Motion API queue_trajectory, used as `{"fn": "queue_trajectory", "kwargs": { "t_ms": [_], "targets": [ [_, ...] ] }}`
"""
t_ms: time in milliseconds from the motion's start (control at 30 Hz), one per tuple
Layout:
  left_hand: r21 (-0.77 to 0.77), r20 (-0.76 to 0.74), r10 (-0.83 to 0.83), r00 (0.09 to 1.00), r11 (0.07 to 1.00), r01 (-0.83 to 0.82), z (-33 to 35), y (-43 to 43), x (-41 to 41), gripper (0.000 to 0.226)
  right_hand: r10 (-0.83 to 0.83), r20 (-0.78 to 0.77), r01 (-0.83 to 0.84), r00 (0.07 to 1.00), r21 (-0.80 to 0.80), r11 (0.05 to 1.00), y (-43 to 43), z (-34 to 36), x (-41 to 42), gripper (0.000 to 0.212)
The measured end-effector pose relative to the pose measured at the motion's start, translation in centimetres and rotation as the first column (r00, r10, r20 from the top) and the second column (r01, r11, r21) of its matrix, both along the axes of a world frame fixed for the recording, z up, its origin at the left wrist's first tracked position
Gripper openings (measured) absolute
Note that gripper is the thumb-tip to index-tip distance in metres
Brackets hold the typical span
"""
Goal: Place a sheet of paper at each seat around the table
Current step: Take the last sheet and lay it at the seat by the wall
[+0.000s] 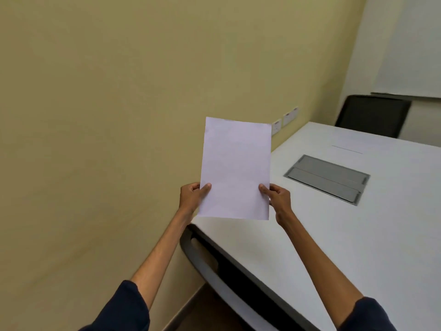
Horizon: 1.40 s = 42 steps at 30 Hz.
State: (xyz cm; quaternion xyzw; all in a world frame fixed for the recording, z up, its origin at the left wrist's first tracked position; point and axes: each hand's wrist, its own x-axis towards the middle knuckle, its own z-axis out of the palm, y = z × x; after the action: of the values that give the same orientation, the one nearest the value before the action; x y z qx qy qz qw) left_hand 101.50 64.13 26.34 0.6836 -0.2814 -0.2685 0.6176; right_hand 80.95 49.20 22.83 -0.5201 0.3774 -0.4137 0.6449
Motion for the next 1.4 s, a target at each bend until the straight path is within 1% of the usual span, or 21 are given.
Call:
{"fn": "queue_trajectory", "kwargs": {
  "t_ms": [100,167,267,433,567,633,733,833,900,933,1000,1100,1233,1300,1400],
  "targets": [
    [0.03,-0.021,-0.111,0.994,0.993,0.112,-1.9,-5.0,1.7,0.018,-0.084,-0.075,0.084,0.994,-0.007,0.996,-2.3,-2.1,-0.6,0.016],
    [0.058,-0.036,-0.203,0.978,0.977,0.205,-3.3,-8.7,2.6,0.023,-0.161,-0.12,0.16,0.98,-0.014,0.987,-3.8,-3.4,-0.9,0.012],
    [0.104,-0.047,-0.33,0.943,0.937,0.333,-5.2,-13.7,3.5,0.021,-0.273,-0.185,0.277,0.944,-0.004,0.961,-5.5,-5.0,-1.5,0.005],
    [0.201,-0.085,-0.532,0.842,0.819,0.538,-8.2,-19.6,3.3,0.021,-0.409,-0.274,0.433,0.87,0.029,0.901,-6.7,-7.4,-3.1,0.004],
    [0.277,-0.133,-0.613,0.779,0.731,0.623,-10.8,-22.4,1.9,0.019,-0.456,-0.361,0.51,0.814,0.068,0.857,-7.3,-10.1,-4.9,0.012],
    [0.316,-0.149,-0.65,0.745,0.683,0.659,-12.5,-23.4,1.1,0.017,-0.457,-0.408,0.531,0.791,0.085,0.843,-7.3,-11.7,-5.9,0.01],
    [0.38,-0.153,-0.68,0.717,0.629,0.678,-15.0,-24.5,-0.2,0.011,-0.443,-0.473,0.551,0.761,0.111,0.827,-7.1,-14.2,-7.3,0.009],
    [0.45,-0.153,-0.723,0.674,0.556,0.699,-17.7,-25.1,-1.4,0.024,-0.426,-0.546,0.575,0.722,0.131,0.807,-6.4,-17.2,-8.7,0.01],
    [0.479,-0.151,-0.741,0.654,0.523,0.705,-19.5,-25.3,-2.0,0.034,-0.389,-0.603,0.568,0.697,0.133,0.812,-5.9,-19.0,-9.3,0.01],
    [0.493,-0.152,-0.74,0.655,0.518,0.699,-20.3,-25.4,-2.3,0.039,-0.362,-0.623,0.553,0.693,0.137,0.822,-5.7,-19.8,-9.5,0.01],
    [0.53,-0.149,-0.724,0.673,0.517,0.673,-21.6,-25.5,-2.5,0.047,-0.312,-0.654,0.524,0.689,0.152,0.838,-5.7,-21.4,-9.8,0.021],
    [0.596,-0.155,-0.701,0.696,0.496,0.631,-23.5,-25.4,-2.7,0.053,-0.268,-0.691,0.523,0.672,0.186,0.832,-5.6,-23.5,-9.8,0.035],
    [0.676,-0.135,-0.7,0.701,0.452,0.582,-25.6,-25.5,-2.9,0.057,-0.229,-0.727,0.51,0.648,0.191,0.839,-5.9,-25.2,-9.6,0.041],
    [0.699,-0.124,-0.708,0.696,0.435,0.567,-26.2,-25.6,-3.0,0.059,-0.214,-0.752,0.496,0.624,0.17,0.852,-6.1,-25.8,-9.6,0.048],
    [0.724,-0.119,-0.715,0.689,0.412,0.553,-26.4,-25.8,-3.3,0.061,-0.195,-0.788,0.487,0.583,0.148,0.861,-6.2,-26.4,-9.6,0.051]
  ]
}}
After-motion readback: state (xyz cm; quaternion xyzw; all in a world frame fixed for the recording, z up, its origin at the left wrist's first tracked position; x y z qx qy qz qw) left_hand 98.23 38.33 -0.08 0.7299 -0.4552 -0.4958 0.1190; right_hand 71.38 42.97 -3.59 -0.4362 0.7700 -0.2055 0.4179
